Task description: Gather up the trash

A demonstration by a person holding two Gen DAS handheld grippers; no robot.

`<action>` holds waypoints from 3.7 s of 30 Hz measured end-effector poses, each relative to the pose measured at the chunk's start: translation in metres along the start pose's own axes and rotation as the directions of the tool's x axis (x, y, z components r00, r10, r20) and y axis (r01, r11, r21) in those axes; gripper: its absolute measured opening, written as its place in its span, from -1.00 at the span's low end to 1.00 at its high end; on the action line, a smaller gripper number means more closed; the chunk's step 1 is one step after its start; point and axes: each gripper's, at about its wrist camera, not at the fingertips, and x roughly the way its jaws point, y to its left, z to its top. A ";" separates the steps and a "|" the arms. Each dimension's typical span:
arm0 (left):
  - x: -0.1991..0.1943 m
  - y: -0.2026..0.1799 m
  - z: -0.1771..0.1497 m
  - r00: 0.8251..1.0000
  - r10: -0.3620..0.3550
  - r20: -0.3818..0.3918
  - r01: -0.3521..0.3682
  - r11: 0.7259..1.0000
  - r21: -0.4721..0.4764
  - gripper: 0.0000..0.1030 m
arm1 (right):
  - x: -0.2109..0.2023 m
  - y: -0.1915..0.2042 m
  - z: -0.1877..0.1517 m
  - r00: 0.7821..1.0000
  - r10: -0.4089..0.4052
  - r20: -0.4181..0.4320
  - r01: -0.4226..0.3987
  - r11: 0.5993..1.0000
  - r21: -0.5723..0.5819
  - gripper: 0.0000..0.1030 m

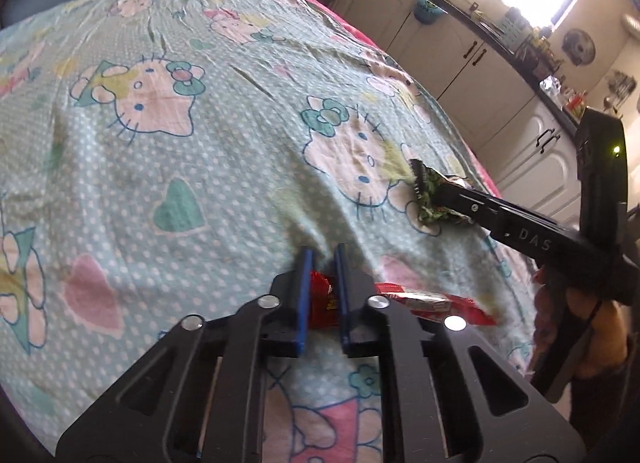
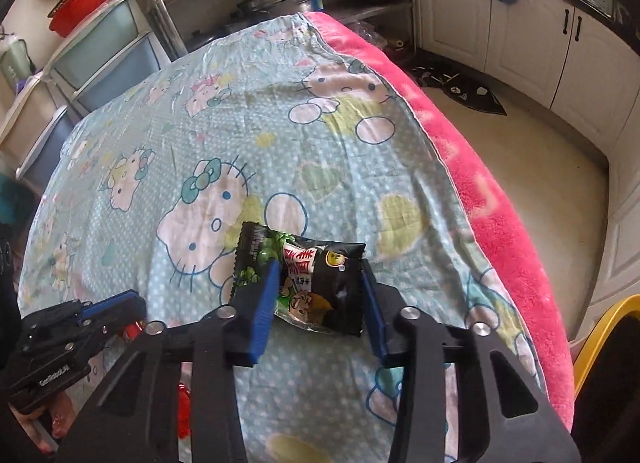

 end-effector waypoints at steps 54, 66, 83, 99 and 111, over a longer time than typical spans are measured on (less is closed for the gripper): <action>-0.035 -0.305 0.035 0.932 -0.351 0.093 0.248 0.801 0.545 -1.00 | -0.303 -0.150 -0.140 0.802 -0.442 0.402 0.271 0.869 0.415 -0.81; -0.028 -0.355 0.016 0.911 -0.411 0.034 0.310 0.737 0.600 -1.00 | -0.327 -0.168 -0.161 0.755 -0.519 0.402 0.299 0.817 0.494 -0.81; 0.020 -0.392 0.001 0.916 -0.398 -0.045 0.338 0.708 0.620 -1.00 | -0.300 -0.178 -0.178 0.766 -0.577 0.284 0.373 0.758 0.535 -0.81; 0.098 -0.386 -0.017 0.930 -0.323 -0.174 0.361 0.723 0.590 -1.00 | -0.217 -0.210 -0.204 0.853 -0.514 0.088 0.392 0.744 0.541 -0.78; 0.098 -0.363 -0.007 0.942 -0.289 -0.172 0.335 0.762 0.554 0.06 | -0.207 -0.210 -0.210 0.856 -0.511 0.079 0.382 0.729 0.568 -0.06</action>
